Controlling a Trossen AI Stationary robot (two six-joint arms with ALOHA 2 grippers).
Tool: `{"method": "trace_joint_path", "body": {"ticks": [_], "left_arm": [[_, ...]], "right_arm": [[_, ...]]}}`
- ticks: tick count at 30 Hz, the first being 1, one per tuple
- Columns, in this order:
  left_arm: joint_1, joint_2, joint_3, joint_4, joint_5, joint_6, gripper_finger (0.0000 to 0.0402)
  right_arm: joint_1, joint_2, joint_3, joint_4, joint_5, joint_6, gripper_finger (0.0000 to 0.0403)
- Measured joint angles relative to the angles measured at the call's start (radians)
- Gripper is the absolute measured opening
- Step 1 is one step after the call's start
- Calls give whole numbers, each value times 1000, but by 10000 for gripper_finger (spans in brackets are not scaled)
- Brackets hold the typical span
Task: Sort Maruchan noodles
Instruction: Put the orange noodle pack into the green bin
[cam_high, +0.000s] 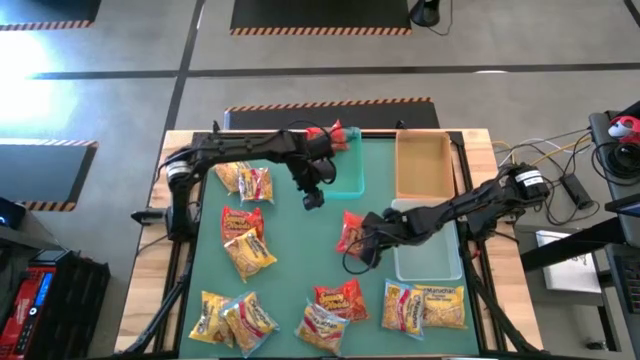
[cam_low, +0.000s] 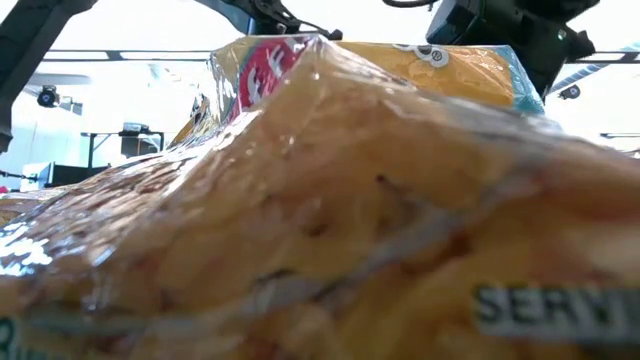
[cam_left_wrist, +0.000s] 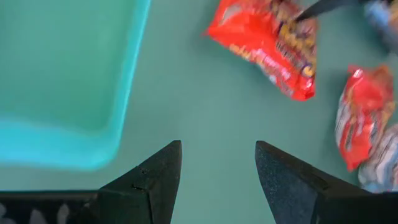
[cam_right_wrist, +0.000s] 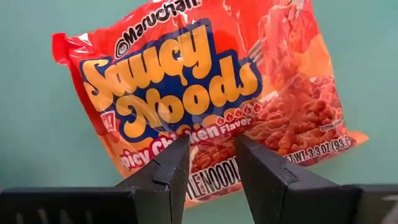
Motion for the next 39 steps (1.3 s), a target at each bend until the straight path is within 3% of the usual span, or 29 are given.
{"method": "trace_joint_path", "body": {"ticks": [5,10,15,25,31,39], "left_arm": [[-28,-58,-76,-17,-7,-66,187],[-74,-127,-218,128,-90,-250,187],[-138,-195,-368,383,-110,-436,187],[-237,-229,-558,907,-143,-719,187],[-260,-230,-567,916,-226,-752,187],[-280,-177,-560,919,-304,-846,187]], "right_arm": [[1,0,-53,201,73,-63,123],[3,0,-63,292,78,-97,123],[17,-1,-35,221,-7,-102,123],[31,-12,-26,-110,-11,-113,123],[51,-68,-13,-120,-42,-116,123],[50,-85,-14,-121,4,-183,123]]}}
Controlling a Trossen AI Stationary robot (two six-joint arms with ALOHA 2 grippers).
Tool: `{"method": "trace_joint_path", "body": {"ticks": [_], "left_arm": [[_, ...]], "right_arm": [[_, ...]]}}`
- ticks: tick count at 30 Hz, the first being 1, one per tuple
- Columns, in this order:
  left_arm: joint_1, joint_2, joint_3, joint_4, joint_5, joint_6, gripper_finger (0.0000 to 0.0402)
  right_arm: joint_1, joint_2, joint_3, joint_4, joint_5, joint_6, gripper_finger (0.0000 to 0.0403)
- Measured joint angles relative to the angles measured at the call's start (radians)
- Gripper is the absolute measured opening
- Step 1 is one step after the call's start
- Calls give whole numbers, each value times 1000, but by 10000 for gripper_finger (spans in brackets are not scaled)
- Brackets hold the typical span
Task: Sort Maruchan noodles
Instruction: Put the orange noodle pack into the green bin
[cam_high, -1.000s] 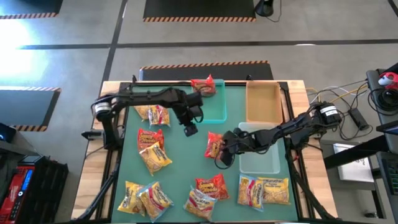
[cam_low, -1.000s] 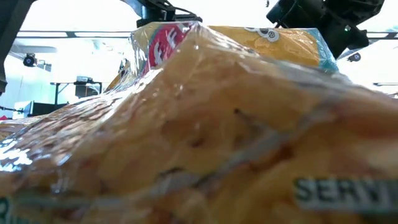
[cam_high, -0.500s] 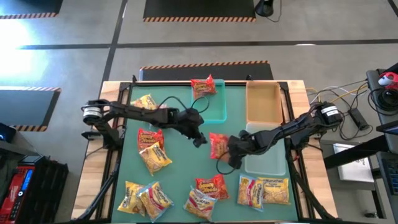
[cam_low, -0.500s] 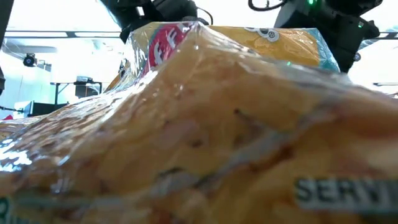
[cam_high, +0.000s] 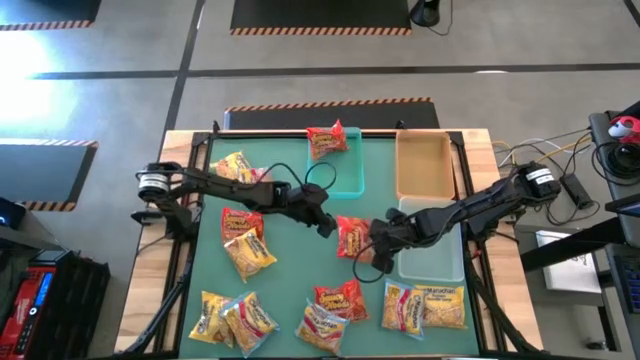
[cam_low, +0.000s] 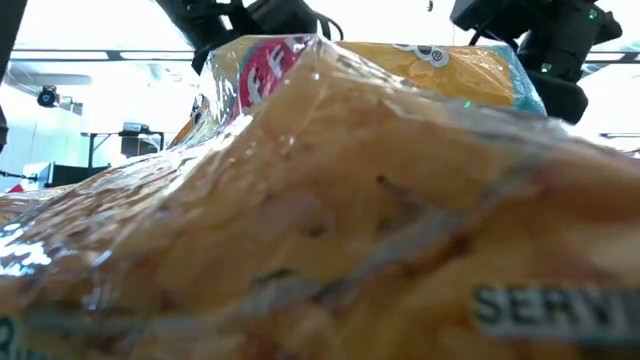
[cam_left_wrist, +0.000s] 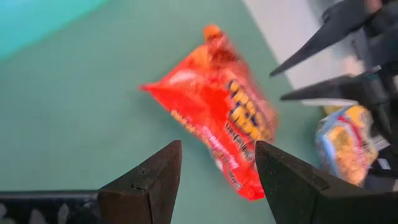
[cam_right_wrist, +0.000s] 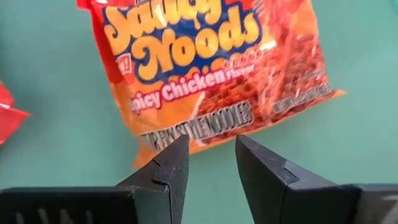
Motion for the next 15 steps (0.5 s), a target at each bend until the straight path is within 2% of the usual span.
{"method": "trace_joint_path", "body": {"ticks": [3,9,15], "left_arm": [[-19,40,2,22,-1,-23,187],[-47,97,2,137,-3,-60,187],[-54,102,-1,135,-54,-86,187]], "right_arm": [[0,23,-2,5,43,-29,123],[0,77,-1,58,58,-57,123],[0,149,0,113,123,-77,123]]}}
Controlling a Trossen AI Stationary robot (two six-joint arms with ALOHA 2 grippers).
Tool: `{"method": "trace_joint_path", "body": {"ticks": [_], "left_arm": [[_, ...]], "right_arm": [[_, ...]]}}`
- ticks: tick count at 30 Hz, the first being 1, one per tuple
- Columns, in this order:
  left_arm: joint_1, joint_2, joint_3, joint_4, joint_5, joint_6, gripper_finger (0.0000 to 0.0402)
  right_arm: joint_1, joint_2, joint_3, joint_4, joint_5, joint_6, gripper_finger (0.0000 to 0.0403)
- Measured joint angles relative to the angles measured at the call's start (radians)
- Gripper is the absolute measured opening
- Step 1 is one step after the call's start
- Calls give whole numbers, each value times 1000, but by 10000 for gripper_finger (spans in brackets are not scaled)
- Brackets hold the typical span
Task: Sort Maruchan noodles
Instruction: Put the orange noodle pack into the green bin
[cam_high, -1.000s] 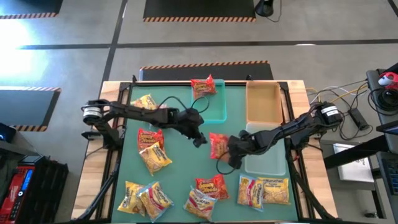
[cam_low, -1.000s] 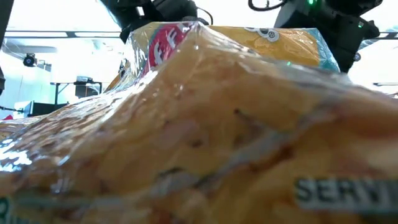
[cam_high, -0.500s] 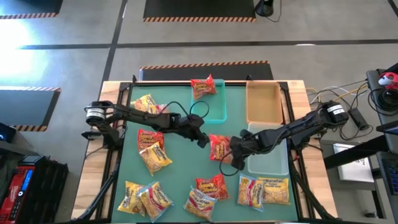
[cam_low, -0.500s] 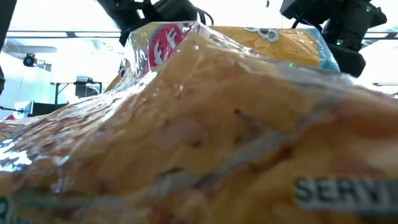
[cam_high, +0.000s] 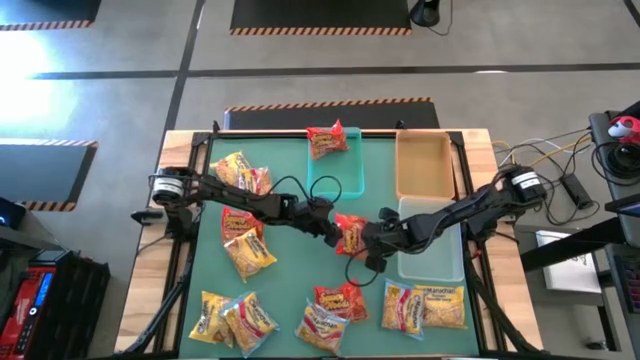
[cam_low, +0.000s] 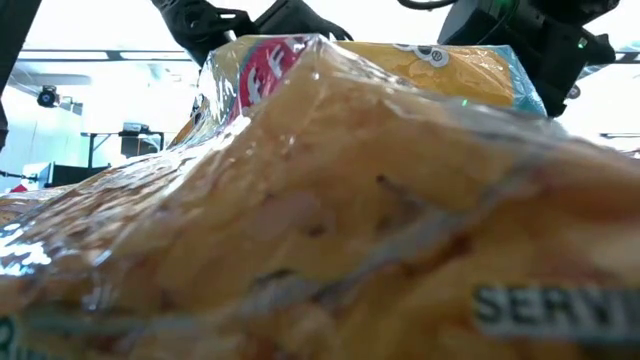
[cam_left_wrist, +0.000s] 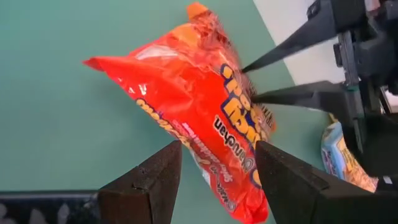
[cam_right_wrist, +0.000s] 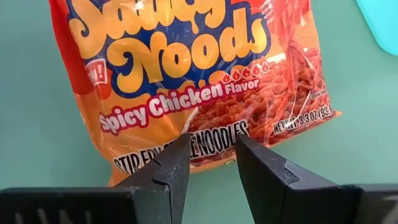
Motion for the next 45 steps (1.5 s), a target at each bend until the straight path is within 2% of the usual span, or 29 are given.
{"method": "trace_joint_path", "body": {"ticks": [8,21,31,42,45], "left_arm": [[-3,0,7,-16,-88,-79,188],[-4,0,7,-54,-93,-72,188],[-4,0,7,-149,-67,-96,188],[-3,0,7,-154,-97,-4,188],[-3,0,7,-153,-149,53,188]], "right_arm": [[0,28,-1,5,4,2,123],[0,18,-4,23,-2,56,123],[-1,18,-4,34,-6,151,123],[-1,30,-4,43,-8,258,123],[-1,40,-4,51,-8,273,123]]}}
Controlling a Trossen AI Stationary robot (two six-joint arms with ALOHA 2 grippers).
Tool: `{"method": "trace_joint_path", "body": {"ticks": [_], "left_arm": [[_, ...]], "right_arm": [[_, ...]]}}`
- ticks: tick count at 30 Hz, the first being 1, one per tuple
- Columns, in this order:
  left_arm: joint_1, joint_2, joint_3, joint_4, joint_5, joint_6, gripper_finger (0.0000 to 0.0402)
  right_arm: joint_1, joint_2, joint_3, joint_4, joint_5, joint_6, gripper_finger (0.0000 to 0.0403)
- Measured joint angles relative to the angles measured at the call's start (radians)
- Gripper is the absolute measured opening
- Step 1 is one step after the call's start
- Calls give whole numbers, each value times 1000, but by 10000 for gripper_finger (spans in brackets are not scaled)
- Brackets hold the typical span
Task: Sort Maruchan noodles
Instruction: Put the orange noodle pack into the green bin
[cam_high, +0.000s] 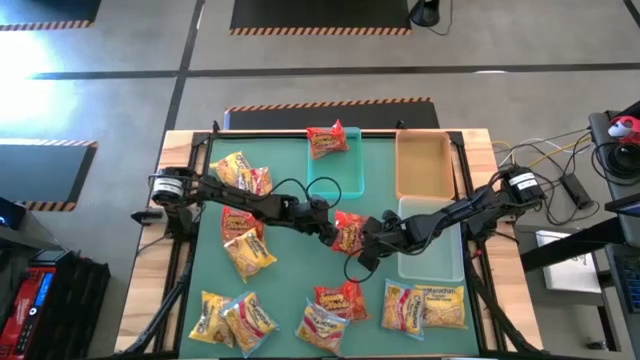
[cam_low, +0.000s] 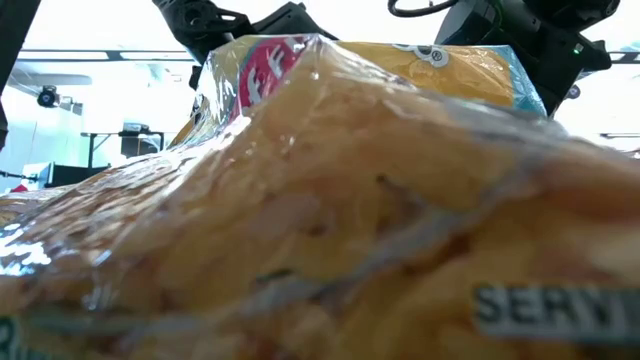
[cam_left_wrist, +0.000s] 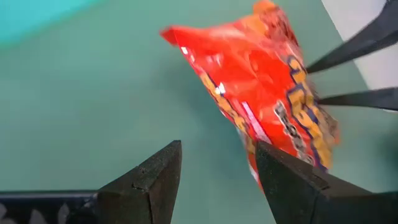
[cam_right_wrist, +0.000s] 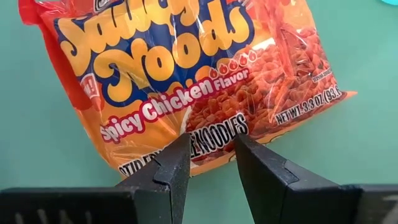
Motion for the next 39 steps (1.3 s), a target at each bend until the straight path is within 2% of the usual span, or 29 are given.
{"method": "trace_joint_path", "body": {"ticks": [3,9,13,25,39], "left_arm": [[0,0,0,0,-43,42,188],[2,0,0,30,-40,61,188],[4,-2,0,77,10,61,187],[10,-8,0,87,64,49,187],[59,-61,0,-18,66,53,188]], "right_arm": [[0,11,-1,24,0,-5,123],[0,48,-1,55,0,-10,123],[0,81,-2,79,5,-11,123],[1,151,-1,100,16,-64,123],[0,150,1,101,4,-133,123]]}}
